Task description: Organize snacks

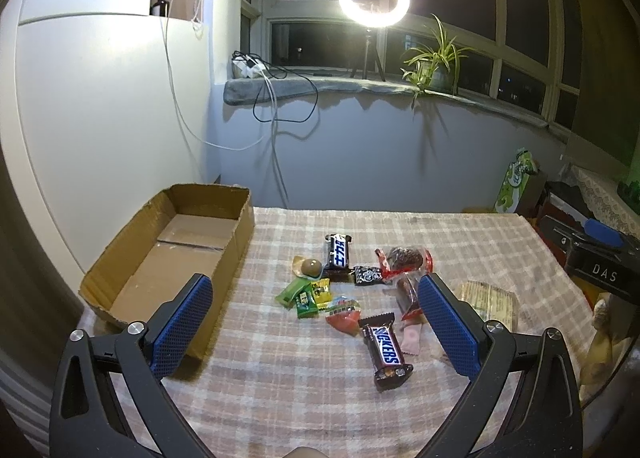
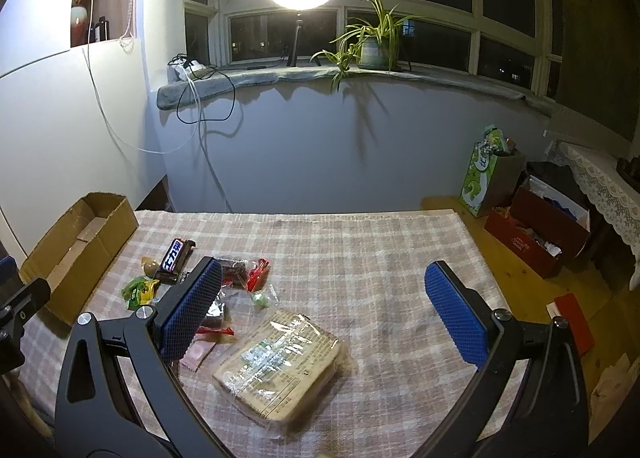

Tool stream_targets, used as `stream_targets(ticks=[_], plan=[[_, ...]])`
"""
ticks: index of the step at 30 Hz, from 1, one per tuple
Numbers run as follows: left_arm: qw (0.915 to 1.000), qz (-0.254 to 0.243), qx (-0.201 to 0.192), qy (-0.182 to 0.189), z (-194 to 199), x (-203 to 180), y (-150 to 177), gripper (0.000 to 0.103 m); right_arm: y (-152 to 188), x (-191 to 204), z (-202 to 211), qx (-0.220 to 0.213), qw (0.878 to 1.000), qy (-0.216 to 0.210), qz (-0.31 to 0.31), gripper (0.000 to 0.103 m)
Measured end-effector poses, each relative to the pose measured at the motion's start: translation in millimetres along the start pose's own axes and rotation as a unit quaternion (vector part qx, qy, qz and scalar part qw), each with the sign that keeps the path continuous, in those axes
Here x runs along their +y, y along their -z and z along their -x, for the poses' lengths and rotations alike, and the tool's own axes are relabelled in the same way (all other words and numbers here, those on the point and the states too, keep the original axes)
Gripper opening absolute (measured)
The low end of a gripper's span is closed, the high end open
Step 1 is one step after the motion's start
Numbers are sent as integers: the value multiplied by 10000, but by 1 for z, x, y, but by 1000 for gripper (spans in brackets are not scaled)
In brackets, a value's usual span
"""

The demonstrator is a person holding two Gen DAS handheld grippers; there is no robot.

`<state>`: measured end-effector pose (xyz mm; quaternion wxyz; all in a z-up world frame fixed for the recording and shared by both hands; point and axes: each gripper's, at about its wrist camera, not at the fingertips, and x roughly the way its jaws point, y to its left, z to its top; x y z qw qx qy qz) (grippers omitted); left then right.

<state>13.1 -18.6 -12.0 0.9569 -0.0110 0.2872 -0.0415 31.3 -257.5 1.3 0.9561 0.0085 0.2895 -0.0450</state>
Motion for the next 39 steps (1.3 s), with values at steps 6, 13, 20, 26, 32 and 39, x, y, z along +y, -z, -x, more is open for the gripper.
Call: stream_targets(ticks=[6, 13, 20, 26, 32, 39], plan=[[9996, 29, 194, 210, -10, -1, 6, 99, 7, -1, -9, 200, 9995, -230, -21, 103], [9914, 203, 739, 1060, -35, -11, 14, 91, 25, -18, -30, 781, 9941, -675, -345, 103], [9711, 140, 1303, 1994, -63, -42, 23, 72, 51, -35, -54, 1504, 9776, -1204, -843, 89], [9480, 141, 1849, 2587, -88, -68, 31, 61, 69, -44, -71, 1972, 9554, -1727, -1357, 75], [9325, 185, 2270, 2803, -115, -81, 42, 49, 83, -47, -85, 2276, 9358, -2074, -1716, 66], [9218, 159, 2484, 2971, -127, -87, 46, 49, 90, -49, -95, 2458, 9213, -2260, -1995, 64]])
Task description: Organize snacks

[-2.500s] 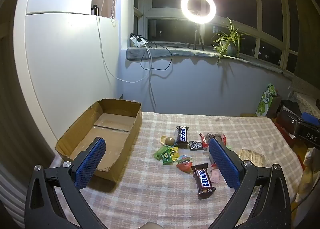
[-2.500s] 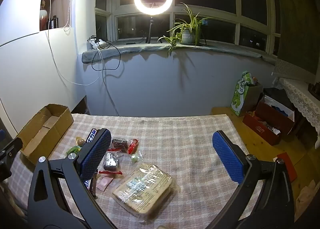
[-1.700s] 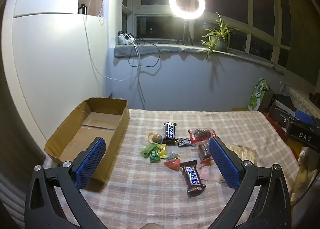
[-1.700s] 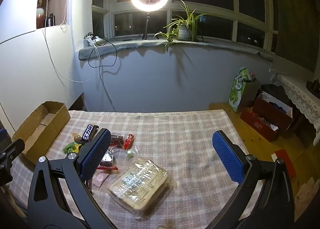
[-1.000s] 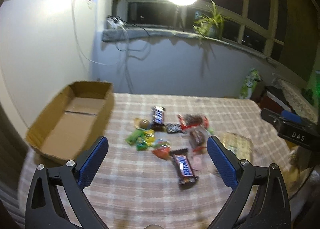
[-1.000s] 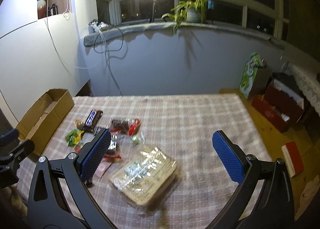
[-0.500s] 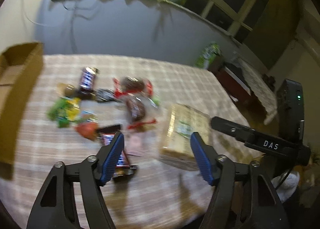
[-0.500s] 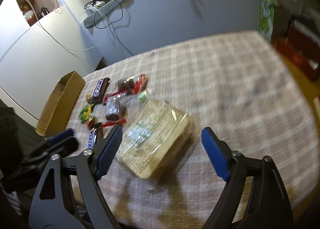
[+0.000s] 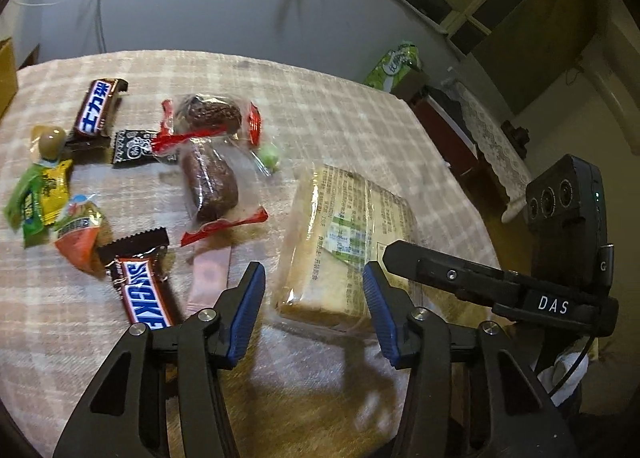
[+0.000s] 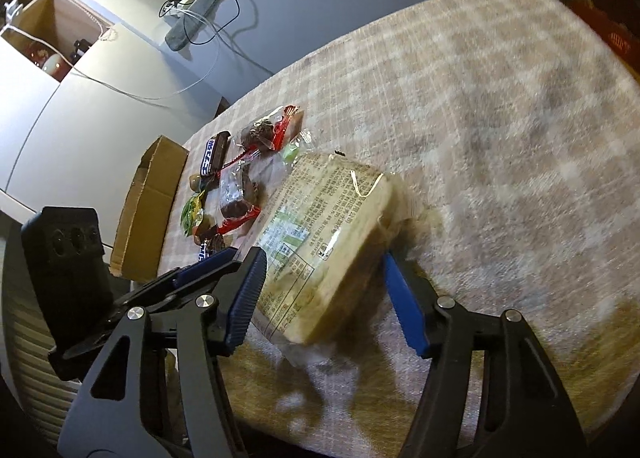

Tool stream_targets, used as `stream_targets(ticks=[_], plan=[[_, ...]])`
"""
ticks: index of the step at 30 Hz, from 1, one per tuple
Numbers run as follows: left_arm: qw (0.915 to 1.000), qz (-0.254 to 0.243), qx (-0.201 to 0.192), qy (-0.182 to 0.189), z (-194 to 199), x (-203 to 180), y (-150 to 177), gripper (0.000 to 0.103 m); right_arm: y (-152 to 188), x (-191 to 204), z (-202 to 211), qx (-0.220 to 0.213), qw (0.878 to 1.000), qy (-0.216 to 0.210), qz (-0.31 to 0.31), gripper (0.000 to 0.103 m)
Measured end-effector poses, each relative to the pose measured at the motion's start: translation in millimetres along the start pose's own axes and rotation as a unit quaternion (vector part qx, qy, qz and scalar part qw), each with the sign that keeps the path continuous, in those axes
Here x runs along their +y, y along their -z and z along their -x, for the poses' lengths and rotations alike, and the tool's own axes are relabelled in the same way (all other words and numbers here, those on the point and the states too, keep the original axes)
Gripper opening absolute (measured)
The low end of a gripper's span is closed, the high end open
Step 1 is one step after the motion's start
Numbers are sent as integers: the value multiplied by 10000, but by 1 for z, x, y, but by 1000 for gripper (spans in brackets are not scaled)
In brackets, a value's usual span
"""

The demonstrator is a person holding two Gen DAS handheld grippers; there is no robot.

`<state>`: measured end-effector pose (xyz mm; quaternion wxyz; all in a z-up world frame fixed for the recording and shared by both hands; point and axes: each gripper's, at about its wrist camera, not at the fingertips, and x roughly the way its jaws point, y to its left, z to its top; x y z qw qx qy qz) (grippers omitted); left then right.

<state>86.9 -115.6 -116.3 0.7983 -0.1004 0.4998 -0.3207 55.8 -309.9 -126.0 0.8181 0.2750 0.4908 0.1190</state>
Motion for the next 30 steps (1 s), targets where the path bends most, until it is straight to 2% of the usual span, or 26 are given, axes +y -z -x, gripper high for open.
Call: stream_targets(ticks=[4, 9, 13, 17, 19, 30], plan=[[9998, -6, 129, 166, -7, 2, -3, 49, -1, -5, -5, 95, 9999, -43, -111, 61], [9995, -142, 209, 200, -10, -2, -2, 49, -4, -12, -9, 173, 9993, -186, -292, 59], [9986, -464, 232, 67, -12, -16, 3, 49, -6, -6, -11, 198, 9996, -62, -169, 58], [9978, -638, 152, -103, -9, -25, 7, 49, -5, 5, -11, 178, 9997, 137, 103, 58], [9975, -672, 115, -161, -6, -26, 9, 49, -5, 11, -11, 154, 9994, 221, 225, 55], [9967, -612, -328, -432, 30, -18, 12, 49, -5, 48, -6, 71, 9979, 122, 638, 50]])
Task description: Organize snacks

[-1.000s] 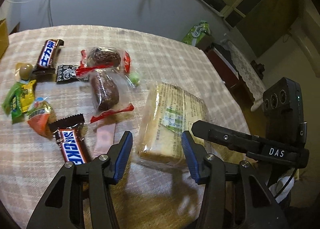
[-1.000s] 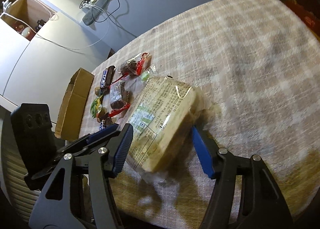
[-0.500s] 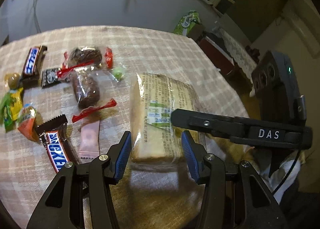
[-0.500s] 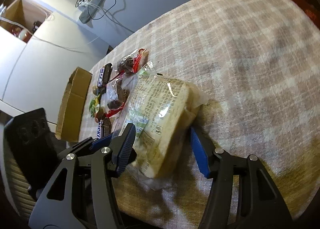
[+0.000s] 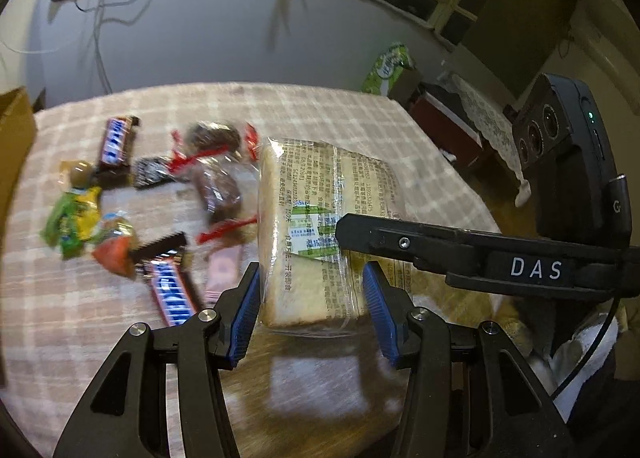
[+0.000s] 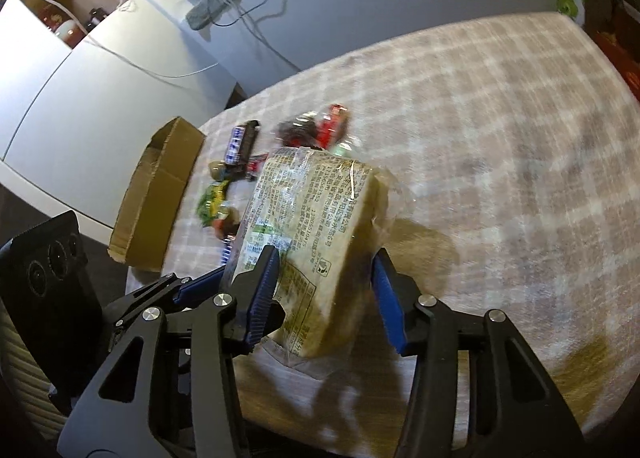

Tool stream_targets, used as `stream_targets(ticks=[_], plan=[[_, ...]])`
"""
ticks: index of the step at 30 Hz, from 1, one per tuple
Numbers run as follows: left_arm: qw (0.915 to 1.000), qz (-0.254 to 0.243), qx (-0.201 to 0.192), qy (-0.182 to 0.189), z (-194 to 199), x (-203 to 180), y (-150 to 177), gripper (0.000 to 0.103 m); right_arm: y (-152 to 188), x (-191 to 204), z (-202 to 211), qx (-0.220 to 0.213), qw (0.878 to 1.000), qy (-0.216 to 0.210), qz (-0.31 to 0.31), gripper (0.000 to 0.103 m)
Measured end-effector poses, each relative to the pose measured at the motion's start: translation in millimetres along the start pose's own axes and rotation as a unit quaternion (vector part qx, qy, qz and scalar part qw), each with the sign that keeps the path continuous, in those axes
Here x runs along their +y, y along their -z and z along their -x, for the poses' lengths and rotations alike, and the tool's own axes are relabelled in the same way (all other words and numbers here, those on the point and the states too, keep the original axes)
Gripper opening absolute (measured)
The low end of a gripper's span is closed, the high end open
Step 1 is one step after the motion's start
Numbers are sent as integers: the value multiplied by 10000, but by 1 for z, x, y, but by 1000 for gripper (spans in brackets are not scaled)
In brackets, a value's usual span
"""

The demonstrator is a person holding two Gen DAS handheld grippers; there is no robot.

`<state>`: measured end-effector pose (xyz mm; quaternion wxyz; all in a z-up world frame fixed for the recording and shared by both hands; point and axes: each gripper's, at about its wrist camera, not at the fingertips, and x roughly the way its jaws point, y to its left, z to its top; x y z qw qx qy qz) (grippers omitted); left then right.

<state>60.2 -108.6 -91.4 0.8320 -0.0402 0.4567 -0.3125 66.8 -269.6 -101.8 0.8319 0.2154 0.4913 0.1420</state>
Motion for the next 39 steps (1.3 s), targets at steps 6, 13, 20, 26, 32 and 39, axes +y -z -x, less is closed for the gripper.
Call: stream_targets(ticks=[6, 13, 20, 26, 32, 39], plan=[[9988, 138, -418, -215, 36, 21, -2, 49, -12, 44, -5, -67, 9991, -136, 400, 49], [9943, 354, -836, -557, 80, 54, -1, 49, -24, 107, -21, -37, 9950, -410, 910, 49], [9863, 706, -1157, -941, 121, 93, 3, 49, -32, 169, -47, 89, 9879, -695, 1387, 49], [9778, 1013, -1342, -1249, 143, 128, 10, 49, -36, 221, -74, 206, 9793, -880, 1811, 49], [9689, 1334, -1453, -1496, 158, 168, 17, 49, -42, 261, -109, 444, 9721, -1080, 2032, 49], [9604, 1634, -1469, -1715, 166, 204, 27, 49, -44, 290, -148, 757, 9657, -1242, 2150, 49]])
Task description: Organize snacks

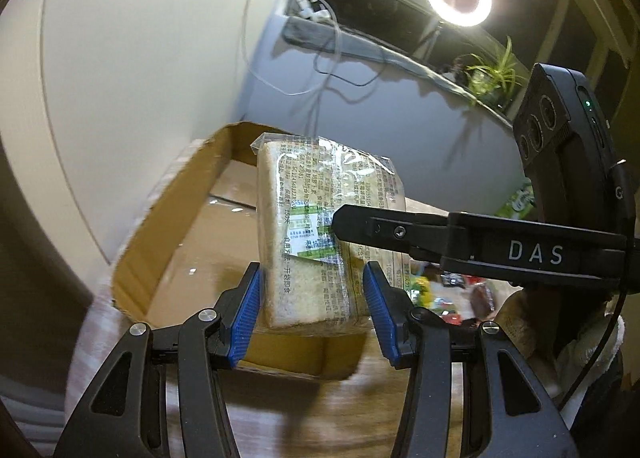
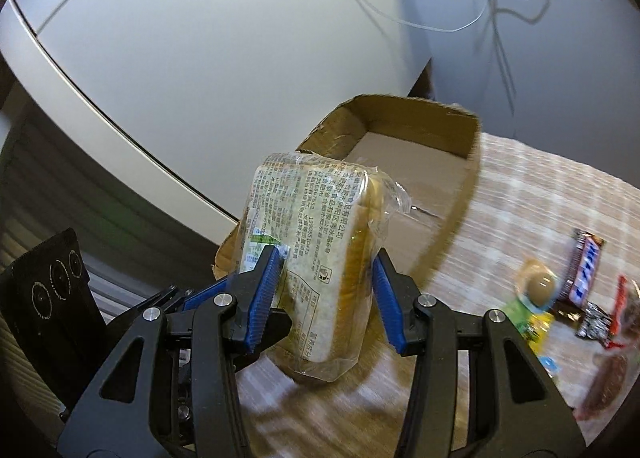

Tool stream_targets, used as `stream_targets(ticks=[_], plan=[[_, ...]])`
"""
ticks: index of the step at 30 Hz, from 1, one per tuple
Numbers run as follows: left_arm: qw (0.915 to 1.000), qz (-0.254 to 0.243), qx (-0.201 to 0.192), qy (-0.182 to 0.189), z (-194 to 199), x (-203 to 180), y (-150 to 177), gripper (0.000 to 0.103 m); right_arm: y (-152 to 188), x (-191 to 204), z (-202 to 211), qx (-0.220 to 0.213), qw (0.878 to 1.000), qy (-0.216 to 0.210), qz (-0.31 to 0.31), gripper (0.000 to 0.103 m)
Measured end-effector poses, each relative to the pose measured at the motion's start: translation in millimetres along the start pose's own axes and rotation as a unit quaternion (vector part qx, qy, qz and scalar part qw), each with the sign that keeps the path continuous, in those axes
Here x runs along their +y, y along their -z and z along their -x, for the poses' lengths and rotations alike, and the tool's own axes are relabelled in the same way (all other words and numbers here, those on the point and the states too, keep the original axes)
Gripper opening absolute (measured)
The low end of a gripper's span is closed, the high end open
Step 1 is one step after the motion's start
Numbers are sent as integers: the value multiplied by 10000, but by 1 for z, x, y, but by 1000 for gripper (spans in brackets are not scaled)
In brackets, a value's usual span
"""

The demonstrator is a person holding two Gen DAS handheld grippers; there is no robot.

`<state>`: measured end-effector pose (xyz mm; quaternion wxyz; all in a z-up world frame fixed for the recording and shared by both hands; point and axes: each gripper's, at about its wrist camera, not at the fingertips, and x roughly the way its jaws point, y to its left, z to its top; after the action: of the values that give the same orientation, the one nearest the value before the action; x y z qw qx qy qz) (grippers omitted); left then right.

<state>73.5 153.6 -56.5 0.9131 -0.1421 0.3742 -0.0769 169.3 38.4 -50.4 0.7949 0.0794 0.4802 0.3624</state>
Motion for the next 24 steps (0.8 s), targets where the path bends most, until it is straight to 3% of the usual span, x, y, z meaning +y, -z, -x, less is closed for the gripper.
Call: stream_targets(ticks=[6, 9, 17, 21, 24], plan=[[9998, 121, 48, -136, -8, 14, -3, 48, -4, 0, -24, 167, 9998, -72, -34, 49], [9997, 143, 31, -212, -9, 16, -4, 41, -6, -3, -31, 204, 9998, -17, -38, 49], [9994, 110, -52, -336, -4, 13, -4, 41, -7, -5, -28, 116, 9997, 192, 78, 50], [9993, 62, -97, -344, 2, 9, -4, 41, -4, -9, -16, 46, 9996, 258, 93, 61], [9993, -13, -128, -363, 6, 2, -1, 41, -1, -12, -7, -70, 9991, 394, 139, 63]])
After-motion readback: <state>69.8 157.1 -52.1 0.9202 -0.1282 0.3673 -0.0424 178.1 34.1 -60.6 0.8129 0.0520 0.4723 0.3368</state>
